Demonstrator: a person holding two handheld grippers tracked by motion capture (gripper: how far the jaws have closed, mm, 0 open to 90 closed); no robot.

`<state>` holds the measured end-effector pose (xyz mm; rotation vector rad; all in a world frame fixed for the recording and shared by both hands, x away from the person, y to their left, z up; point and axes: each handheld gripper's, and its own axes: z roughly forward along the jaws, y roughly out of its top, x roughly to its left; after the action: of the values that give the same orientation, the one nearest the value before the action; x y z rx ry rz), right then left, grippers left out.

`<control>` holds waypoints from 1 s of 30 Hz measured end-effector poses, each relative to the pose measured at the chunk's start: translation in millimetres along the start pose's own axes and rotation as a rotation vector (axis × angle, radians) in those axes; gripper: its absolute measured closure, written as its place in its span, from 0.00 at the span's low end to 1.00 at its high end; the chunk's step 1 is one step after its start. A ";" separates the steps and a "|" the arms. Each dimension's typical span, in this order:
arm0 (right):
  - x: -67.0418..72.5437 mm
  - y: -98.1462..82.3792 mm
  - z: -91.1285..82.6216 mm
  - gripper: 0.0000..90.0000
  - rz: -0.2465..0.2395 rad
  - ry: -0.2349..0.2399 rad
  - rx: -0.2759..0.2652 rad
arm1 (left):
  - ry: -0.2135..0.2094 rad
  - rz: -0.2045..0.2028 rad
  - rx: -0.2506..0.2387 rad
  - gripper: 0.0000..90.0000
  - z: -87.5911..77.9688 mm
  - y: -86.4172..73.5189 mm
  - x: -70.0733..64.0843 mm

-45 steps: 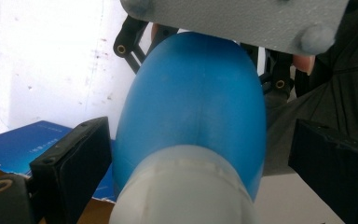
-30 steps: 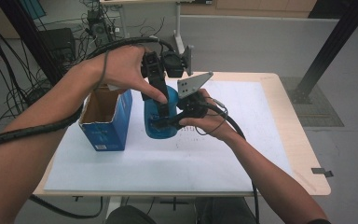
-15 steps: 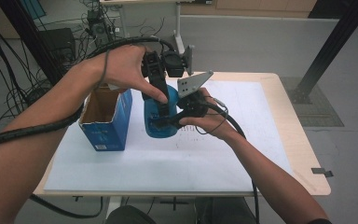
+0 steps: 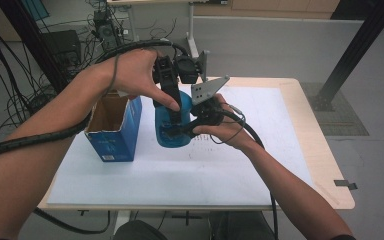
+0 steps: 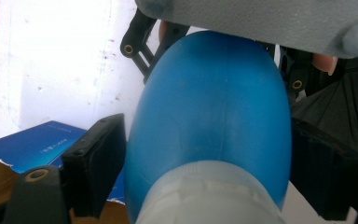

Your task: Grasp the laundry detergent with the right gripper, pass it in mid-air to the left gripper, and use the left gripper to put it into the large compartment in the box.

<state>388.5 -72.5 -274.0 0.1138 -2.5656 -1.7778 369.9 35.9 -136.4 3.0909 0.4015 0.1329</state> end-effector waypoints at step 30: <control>2.1 -1.5 1.8 0.49 -0.017 0.001 0.014 | -0.008 0.024 0.040 0.41 0.4 0.5 -1.1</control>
<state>386.4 -71.5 -276.1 0.1363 -2.5848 -1.7648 369.0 35.1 -136.9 3.1359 0.3708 0.1147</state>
